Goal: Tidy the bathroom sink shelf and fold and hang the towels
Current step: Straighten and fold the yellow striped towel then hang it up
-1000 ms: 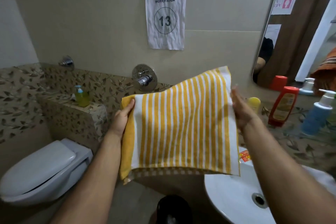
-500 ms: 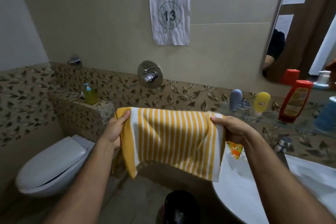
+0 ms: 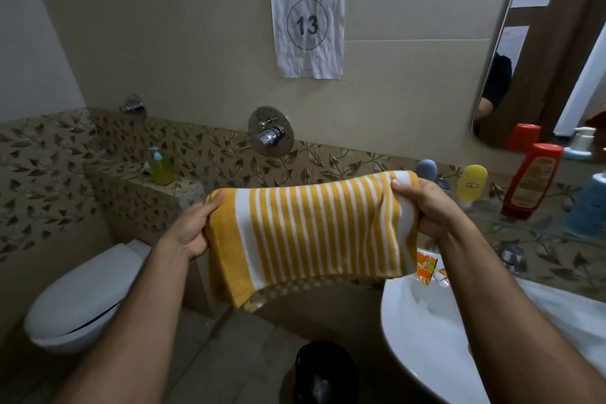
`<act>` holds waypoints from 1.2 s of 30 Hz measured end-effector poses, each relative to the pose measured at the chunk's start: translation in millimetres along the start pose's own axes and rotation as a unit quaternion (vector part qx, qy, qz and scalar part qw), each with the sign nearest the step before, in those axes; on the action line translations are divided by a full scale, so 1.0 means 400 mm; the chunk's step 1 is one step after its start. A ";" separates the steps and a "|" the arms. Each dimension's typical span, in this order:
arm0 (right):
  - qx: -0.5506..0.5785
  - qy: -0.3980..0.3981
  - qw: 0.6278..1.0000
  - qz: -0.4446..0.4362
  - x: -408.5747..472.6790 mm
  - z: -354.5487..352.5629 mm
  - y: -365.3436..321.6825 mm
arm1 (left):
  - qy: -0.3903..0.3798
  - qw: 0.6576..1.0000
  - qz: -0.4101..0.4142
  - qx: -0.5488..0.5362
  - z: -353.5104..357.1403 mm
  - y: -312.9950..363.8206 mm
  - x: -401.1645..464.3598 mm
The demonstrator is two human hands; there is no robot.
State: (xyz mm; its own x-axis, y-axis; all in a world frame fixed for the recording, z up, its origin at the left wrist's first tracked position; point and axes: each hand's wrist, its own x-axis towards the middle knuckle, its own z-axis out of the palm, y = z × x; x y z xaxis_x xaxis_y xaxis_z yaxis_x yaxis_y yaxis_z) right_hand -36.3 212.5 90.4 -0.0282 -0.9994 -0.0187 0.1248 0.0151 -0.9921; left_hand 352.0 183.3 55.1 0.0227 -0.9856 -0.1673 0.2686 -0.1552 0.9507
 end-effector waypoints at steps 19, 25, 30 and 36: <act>-0.029 -0.019 0.999 0.031 -0.006 -0.013 0.001 | -0.004 1.000 -0.025 0.015 0.014 -0.115 0.002; -0.306 -0.010 0.952 0.029 -0.013 -0.036 0.037 | 0.045 0.996 0.034 0.071 0.001 -0.098 0.006; -0.208 0.029 0.976 -0.057 -0.038 -0.038 0.012 | 0.111 0.982 0.118 0.101 0.013 -0.074 0.005; -0.171 0.135 0.965 -0.147 -0.032 -0.005 0.003 | 0.161 0.957 0.211 0.120 0.052 -0.036 0.001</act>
State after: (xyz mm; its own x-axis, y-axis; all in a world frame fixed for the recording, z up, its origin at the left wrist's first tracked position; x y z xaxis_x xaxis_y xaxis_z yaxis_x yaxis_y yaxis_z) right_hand -37.8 225.5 89.2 -0.2752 -0.9186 0.2836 -0.2616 -0.2123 -0.9415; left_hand 328.2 183.9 46.8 0.3859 -0.8985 0.2091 -0.0581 0.2025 0.9776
